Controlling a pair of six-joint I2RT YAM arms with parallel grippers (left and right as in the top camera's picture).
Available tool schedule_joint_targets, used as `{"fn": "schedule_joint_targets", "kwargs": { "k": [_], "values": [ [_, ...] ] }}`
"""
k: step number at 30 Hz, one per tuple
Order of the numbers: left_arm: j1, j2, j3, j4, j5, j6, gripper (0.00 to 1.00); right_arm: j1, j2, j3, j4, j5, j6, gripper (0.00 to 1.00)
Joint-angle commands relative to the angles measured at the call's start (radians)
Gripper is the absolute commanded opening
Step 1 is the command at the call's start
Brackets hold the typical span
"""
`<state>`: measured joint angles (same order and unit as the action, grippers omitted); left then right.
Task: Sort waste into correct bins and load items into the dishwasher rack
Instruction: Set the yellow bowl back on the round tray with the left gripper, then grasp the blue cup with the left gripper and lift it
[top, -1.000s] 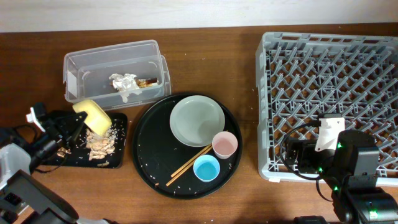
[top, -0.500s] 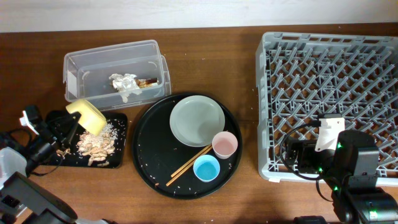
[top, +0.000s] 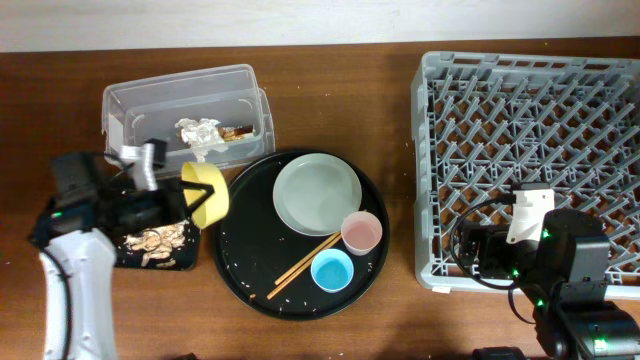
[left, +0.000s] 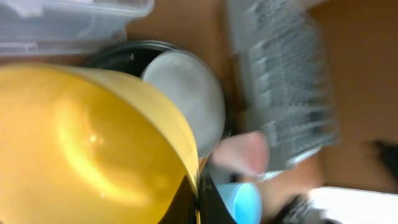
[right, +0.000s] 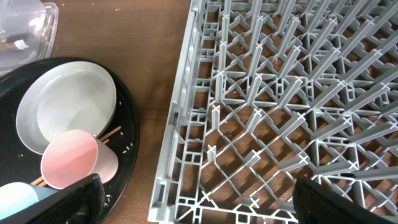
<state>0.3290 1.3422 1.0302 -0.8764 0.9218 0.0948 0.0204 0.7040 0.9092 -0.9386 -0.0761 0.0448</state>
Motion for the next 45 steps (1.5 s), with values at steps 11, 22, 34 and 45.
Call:
{"fn": "schedule_joint_targets", "kwargs": {
  "k": [11, 22, 34, 45],
  "values": [
    [-0.726, 0.253, -0.001, 0.029, -0.737, -0.181, 0.04, 0.005, -0.002, 0.018, -0.001, -0.001, 0.0, 0.98],
    [-0.758, 0.171, 0.169, -0.074, -0.569, -0.181, 0.44, 0.005, -0.002, 0.018, -0.001, -0.001, 0.0, 0.98],
    [-0.943, 0.175, -0.042, -0.028, -0.604, -0.189, 0.07, 0.005, -0.002, 0.018, -0.006, -0.001, 0.0, 0.98],
    [-0.779, -0.002, 0.045, -0.081, -0.517, -0.188, 0.0, 0.005, -0.002, 0.018, -0.012, 0.003, 0.0, 0.98]
  ]
}}
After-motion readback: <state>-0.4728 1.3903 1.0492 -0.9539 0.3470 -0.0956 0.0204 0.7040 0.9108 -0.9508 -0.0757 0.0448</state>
